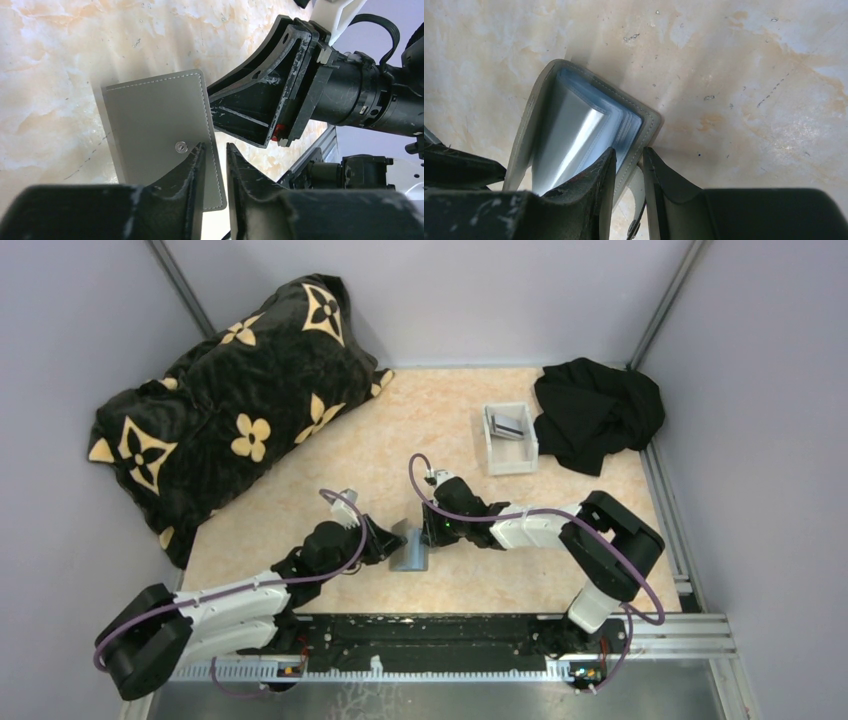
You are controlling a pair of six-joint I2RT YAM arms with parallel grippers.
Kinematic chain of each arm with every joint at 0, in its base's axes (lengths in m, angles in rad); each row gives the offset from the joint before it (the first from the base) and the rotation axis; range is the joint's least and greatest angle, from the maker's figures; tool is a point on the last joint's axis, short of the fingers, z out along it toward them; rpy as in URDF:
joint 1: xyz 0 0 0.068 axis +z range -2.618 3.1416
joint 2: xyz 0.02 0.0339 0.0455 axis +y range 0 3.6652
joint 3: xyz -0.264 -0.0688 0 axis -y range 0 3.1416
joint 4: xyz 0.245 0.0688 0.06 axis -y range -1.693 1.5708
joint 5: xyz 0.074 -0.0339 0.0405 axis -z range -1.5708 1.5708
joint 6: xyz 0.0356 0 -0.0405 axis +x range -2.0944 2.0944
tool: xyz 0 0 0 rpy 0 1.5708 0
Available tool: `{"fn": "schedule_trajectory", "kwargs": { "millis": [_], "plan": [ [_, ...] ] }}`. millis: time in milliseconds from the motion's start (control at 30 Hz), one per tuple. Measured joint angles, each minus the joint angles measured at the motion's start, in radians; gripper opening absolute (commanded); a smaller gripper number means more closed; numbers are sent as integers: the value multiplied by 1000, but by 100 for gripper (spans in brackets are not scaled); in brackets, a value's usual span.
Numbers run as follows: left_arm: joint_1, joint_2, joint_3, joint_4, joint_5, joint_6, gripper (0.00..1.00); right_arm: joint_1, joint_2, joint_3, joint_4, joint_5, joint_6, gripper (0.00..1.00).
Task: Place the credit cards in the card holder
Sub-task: Close the card holder at the center of the board.
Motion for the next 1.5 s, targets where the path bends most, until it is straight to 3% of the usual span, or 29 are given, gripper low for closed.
{"fn": "schedule_trajectory", "kwargs": {
  "millis": [333,700,1100,1500],
  "plan": [
    [-10,57,-7,29,1,-16,9,-3,0,0,-1,0,0,27],
    [-27,125,13,9,26,-17,6,-9,0,0,-1,1,0,28],
    [-69,89,84,-183,3,-16,3,-15,0,0,-1,2,-1,28],
    [-104,259,245,-380,-29,6,1,-20,0,0,-1,8,-1,27]
  ]
}}
